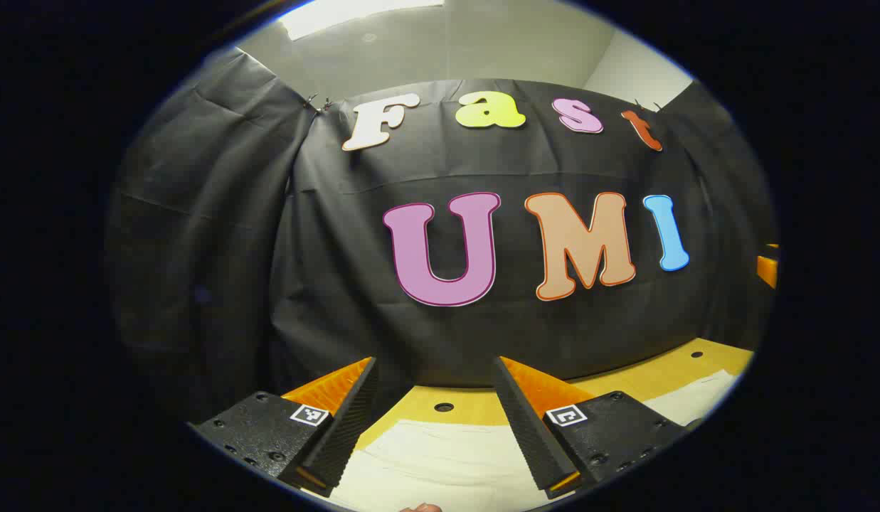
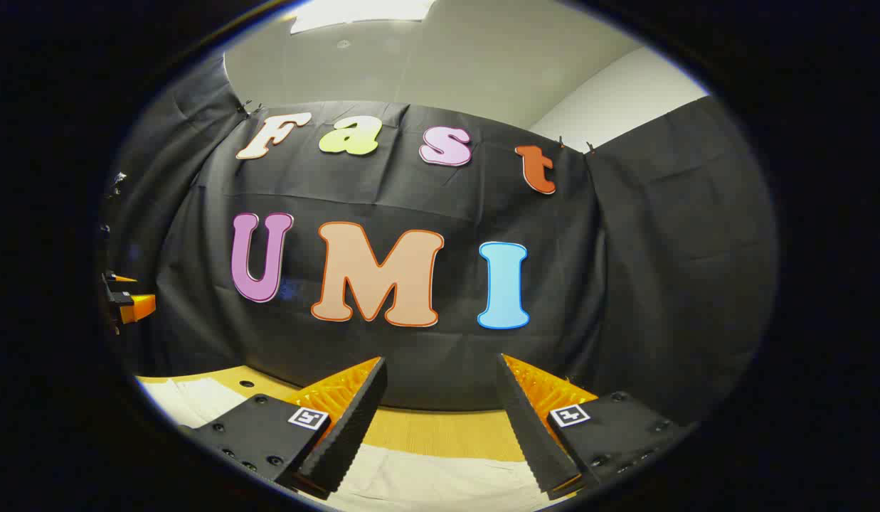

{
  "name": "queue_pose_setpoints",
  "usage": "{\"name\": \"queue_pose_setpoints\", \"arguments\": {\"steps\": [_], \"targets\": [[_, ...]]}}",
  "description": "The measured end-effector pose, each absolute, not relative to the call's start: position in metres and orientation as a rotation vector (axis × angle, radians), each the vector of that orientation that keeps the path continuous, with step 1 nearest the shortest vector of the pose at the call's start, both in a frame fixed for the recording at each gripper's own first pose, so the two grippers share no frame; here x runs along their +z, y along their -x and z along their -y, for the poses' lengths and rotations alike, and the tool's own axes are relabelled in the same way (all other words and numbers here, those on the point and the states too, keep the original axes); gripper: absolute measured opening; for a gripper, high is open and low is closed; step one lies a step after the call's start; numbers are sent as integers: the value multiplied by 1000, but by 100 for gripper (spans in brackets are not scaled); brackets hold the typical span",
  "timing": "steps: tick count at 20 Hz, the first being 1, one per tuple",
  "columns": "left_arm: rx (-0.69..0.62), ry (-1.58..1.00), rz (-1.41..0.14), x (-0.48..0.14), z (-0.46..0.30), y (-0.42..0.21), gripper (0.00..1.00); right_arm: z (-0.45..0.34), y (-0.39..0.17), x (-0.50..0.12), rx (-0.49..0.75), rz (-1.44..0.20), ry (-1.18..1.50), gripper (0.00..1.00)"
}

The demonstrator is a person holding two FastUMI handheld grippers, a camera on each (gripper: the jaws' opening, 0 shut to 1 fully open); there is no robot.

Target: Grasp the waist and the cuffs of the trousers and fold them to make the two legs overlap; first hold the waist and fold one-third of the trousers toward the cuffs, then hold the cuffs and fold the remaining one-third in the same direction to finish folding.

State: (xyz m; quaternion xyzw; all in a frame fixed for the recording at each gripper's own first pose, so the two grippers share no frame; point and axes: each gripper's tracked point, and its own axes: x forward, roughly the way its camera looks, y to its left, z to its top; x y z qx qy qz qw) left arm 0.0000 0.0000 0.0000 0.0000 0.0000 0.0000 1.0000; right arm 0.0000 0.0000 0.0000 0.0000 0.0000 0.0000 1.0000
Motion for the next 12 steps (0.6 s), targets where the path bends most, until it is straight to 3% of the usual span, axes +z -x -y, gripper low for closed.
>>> {"name": "queue_pose_setpoints", "arguments": {"steps": [12], "targets": [[-13, -31, -8, 0, -2, -11, 93, -3, -6, -2, 17, -21, 5, 97]]}}
